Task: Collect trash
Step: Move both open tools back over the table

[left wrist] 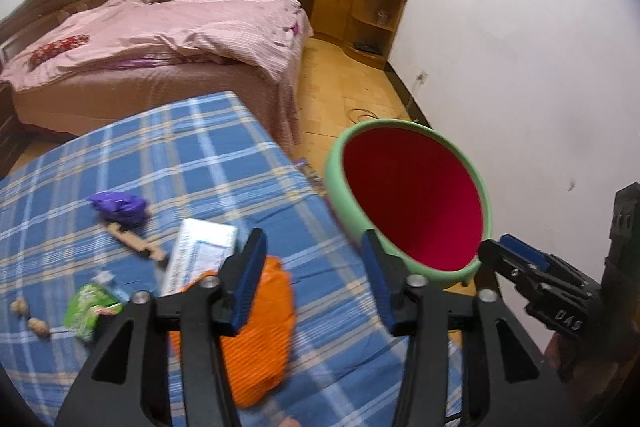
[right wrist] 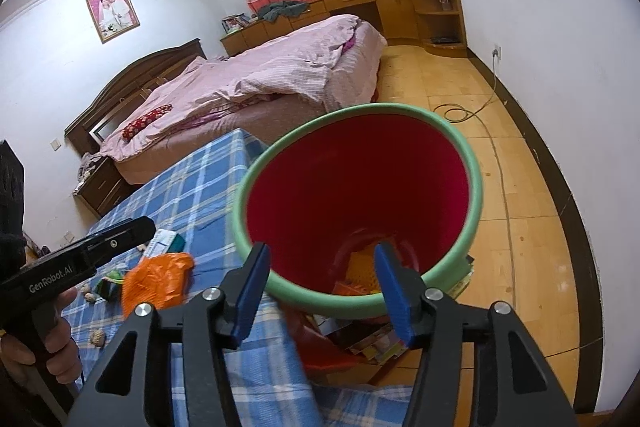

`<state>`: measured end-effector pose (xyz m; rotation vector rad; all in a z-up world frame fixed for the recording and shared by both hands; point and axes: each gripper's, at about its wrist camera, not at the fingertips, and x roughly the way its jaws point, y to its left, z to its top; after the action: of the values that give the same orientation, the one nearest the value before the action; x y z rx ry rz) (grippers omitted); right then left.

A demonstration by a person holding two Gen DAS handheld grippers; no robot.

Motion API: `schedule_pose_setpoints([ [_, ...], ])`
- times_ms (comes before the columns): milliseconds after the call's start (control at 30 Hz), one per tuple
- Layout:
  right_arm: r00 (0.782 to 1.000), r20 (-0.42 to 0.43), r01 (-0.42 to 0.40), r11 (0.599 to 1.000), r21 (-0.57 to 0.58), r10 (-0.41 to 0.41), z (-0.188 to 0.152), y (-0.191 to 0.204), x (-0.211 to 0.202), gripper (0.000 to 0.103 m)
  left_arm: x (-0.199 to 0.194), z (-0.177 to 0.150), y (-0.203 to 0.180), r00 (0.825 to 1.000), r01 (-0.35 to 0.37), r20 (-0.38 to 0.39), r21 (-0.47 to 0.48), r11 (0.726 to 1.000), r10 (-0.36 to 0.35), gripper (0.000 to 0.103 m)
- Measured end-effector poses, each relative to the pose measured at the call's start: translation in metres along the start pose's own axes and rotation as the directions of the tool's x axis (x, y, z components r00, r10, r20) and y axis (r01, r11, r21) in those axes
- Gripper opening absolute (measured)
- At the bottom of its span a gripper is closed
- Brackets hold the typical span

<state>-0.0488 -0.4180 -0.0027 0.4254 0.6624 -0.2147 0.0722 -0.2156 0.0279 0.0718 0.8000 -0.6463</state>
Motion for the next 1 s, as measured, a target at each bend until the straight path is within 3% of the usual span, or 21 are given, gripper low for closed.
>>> schedule_pose_setpoints([
  [433, 0.999, -0.014, -0.048, 0.998, -0.043, 0.048, -0.008, 0.04, -0.005, 0.07, -0.036, -0.021, 0.081, 0.987, -0.152, 0.041, -0.116, 0.981, 0.158, 0.063],
  [733, 0.998, -0.046, -0.052, 0.997, -0.059, 0.05, -0.013, 0.057, 0.004, 0.071, -0.031, -0.039, 0.131, 0.97, -0.239, -0.002, -0.185, 0.953, 0.243, 0.063],
  [1000, 0.996, -0.074, -0.05, 0.996, -0.071, 0.045, -0.02, 0.069, 0.012, 0.073, -0.008, -0.051, 0.151, 0.964, -0.267, -0.061, -0.205, 0.942, 0.26, 0.063],
])
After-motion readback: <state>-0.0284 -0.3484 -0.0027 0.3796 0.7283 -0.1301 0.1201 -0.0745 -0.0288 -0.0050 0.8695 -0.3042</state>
